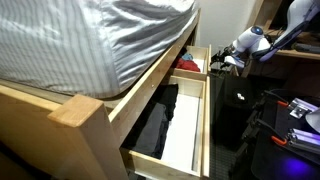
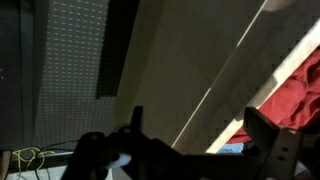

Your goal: Open the left top drawer then close the right top drawer

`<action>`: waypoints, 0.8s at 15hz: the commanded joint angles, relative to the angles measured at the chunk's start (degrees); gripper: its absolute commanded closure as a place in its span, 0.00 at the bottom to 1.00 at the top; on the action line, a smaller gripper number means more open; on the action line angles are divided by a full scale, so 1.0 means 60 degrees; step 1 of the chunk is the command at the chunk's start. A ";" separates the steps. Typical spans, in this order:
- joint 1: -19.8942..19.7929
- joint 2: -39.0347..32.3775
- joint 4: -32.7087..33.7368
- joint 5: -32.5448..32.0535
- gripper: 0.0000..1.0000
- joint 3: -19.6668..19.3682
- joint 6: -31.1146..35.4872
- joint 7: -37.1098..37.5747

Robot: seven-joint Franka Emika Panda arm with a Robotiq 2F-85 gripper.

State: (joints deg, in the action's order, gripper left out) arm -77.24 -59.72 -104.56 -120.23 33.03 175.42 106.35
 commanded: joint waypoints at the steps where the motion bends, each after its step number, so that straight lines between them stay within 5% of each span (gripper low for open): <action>1: -0.0973 -0.0994 0.1064 -0.2298 0.00 0.1501 -0.0840 0.0760; 2: -0.0978 0.0574 0.0168 -0.2067 0.00 0.1743 -0.0517 0.1246; 7: -0.2064 -0.0601 0.0467 -0.2133 0.00 0.3890 -0.0610 0.3014; 8: -0.1538 -0.0137 0.0585 -0.1844 0.00 0.3371 -0.0506 0.2511; 11: -0.1746 -0.0323 0.0578 -0.1858 0.00 0.3658 -0.0514 0.2896; 12: -0.1665 0.0263 0.0291 -0.1474 0.00 0.3284 -0.0626 0.2634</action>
State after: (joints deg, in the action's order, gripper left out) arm -87.85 -62.06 -101.09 -131.34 54.96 172.34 123.70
